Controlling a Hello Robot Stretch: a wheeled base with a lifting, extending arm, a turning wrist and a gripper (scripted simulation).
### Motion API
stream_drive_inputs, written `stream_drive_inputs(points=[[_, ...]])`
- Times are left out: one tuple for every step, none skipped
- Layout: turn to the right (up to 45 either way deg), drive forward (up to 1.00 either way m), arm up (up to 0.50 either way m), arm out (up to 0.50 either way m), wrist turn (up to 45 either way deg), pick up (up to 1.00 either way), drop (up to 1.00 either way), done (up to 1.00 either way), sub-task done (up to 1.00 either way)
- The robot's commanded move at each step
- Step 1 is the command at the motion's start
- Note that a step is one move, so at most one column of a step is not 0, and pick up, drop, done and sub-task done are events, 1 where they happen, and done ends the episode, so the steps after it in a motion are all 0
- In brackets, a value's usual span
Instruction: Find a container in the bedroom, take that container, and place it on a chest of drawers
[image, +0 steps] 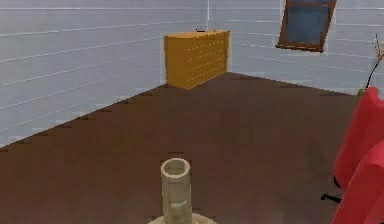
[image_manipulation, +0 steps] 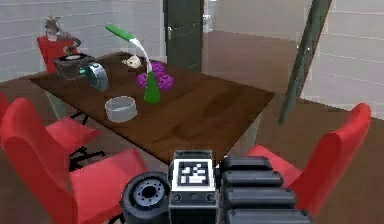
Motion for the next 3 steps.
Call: stream_drive_inputs(points=[[0.0, 0.65, 0.00, 0.00, 0.0, 0.00, 0.00, 0.00, 0.00], [9.0, 0.00, 0.00, 0.00, 0.0, 0.00, 0.00, 0.00, 0.00], [0.0, 1.00, 0.00, 0.00, 0.0, 0.00, 0.00, 0.00, 0.00]])
